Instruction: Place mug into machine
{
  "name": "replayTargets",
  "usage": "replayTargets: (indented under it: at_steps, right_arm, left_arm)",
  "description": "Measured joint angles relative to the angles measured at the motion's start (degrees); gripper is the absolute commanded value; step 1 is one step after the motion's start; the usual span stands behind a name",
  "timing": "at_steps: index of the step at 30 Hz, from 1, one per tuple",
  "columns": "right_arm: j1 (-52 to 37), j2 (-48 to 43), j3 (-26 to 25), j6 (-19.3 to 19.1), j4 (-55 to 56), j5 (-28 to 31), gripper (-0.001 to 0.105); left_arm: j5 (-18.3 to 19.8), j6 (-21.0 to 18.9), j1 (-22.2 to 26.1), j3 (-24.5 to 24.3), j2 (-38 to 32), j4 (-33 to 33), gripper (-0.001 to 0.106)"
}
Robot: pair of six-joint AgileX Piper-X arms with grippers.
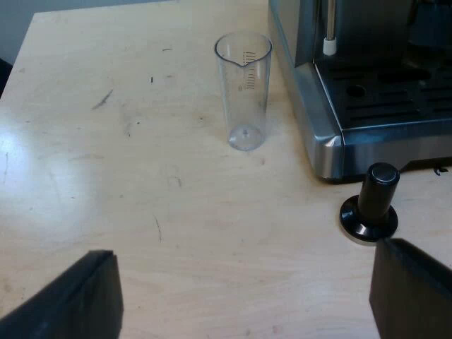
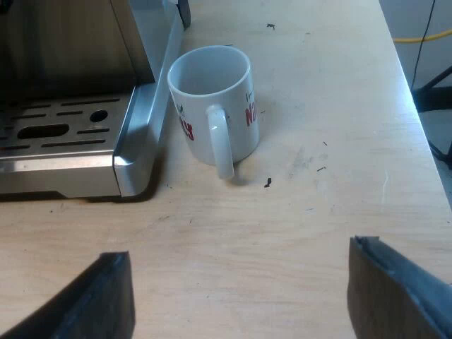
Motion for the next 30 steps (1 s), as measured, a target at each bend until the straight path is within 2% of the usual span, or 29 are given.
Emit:
replayTargets:
  at_steps: [7,14,16,20,26,30]
  right_arm:
    - [0.0,0.0,0.0,0.0,0.0,0.0,0.064]
    - [0.0,0.0,0.0,0.42,0.0,0.0,0.064]
    - [0.0,0.0,-0.91,0.54,0.66,0.0,0.064]
    - [0.0,1.67,-3.69,0.43,1.1,0.0,0.064]
    - [0.0,7.05,-6.78,0.42,1.13,0.0,0.064]
    - [0.0,10.41,-7.25,0.29,0.86,-1.64,0.064]
  left_arm:
    - [0.0,0.0,0.0,0.0,0.0,0.0,0.073]
    - [1.62,0.0,0.0,-0.15,0.0,0.0,0.073]
    - [3.6,0.0,0.0,-1.13,0.0,0.15,0.073]
    - [4.63,0.0,-0.32,-3.98,0.0,0.05,0.073]
    - [5.58,0.52,-4.68,-7.77,3.11,-0.74,0.073]
    - [8.12,0.67,-7.65,-8.51,7.41,-2.16,0.073]
